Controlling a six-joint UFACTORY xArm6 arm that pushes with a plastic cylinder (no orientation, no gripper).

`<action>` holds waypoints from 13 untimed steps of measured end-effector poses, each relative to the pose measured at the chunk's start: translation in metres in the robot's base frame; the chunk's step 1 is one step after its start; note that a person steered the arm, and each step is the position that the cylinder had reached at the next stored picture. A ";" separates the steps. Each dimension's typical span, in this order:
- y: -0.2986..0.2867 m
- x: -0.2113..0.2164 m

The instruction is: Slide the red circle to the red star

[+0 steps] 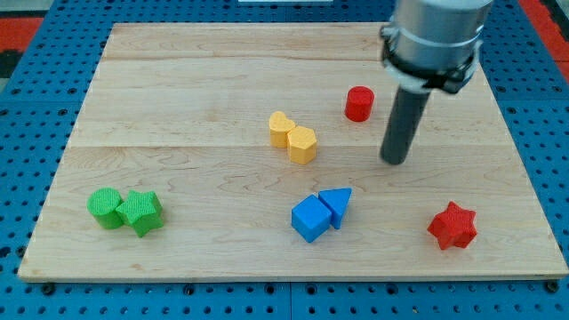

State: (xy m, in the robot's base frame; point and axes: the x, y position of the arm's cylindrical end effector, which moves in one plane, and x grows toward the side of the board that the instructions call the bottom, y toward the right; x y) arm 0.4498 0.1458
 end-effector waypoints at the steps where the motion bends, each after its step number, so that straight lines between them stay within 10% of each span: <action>1: 0.026 -0.055; 4: -0.025 -0.179; 13: -0.047 -0.024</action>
State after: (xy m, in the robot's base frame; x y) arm 0.4258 0.0985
